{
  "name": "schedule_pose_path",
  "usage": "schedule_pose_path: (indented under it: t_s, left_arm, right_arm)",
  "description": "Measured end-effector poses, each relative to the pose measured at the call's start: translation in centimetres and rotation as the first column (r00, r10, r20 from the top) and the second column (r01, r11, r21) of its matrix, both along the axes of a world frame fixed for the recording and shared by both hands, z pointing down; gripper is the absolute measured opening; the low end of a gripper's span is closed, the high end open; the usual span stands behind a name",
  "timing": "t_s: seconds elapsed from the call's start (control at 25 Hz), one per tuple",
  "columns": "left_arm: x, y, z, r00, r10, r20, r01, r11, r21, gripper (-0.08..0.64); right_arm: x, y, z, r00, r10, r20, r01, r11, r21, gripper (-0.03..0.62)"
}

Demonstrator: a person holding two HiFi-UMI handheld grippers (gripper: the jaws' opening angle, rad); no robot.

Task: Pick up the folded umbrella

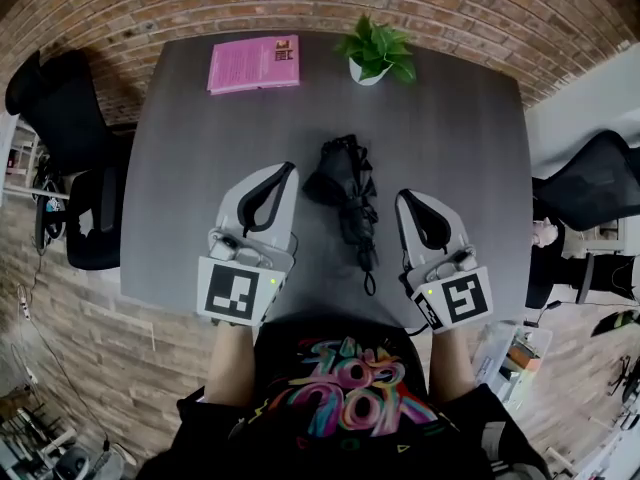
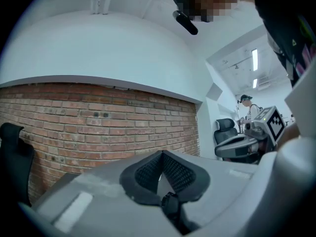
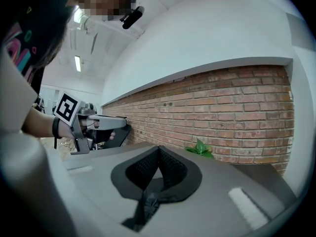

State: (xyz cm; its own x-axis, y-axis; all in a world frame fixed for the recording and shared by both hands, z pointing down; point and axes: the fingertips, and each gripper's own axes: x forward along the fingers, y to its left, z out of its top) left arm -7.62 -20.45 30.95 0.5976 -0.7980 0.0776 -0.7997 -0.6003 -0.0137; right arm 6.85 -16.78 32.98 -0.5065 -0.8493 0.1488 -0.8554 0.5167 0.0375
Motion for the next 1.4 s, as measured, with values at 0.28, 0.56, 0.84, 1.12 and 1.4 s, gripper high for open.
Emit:
schedule_pose_path:
  t_s: [0.28, 0.56, 0.84, 1.12, 1.4]
  left_arm:
    - [0.6, -0.1, 0.5, 1.000, 0.011, -0.003, -0.011, 1.000, -0.007, 0.002]
    - [0.6, 0.2, 1.3, 1.000, -0.001, 0.000, 0.001, 1.000, -0.025, 0.002]
    - [0.3, 0.6, 2.0, 1.000, -0.027, 0.002, 0.027, 0.999, -0.043, 0.002]
    - [0.0, 0.6, 2.8, 0.999, -0.040, 0.011, 0.041, 0.997, -0.062, 0.002]
    - [0.3, 0.8, 3.6, 0.999, -0.038, 0.018, 0.039, 0.996, -0.080, 0.002]
  right_arm:
    - [0.1, -0.2, 1.1, 1.000, 0.011, -0.024, -0.011, 1.000, -0.020, 0.000]
    - [-0.6, -0.7, 3.9, 0.997, -0.019, -0.077, 0.013, 0.997, -0.080, 0.044]
    - [-1.7, -1.3, 6.9, 0.994, -0.060, -0.087, 0.046, 0.986, -0.161, 0.149]
    - [-3.1, -1.7, 11.0, 0.990, -0.100, -0.097, 0.072, 0.964, -0.257, 0.262]
    - [-4.1, -2.3, 14.6, 0.984, -0.130, -0.118, 0.086, 0.944, -0.319, 0.332]
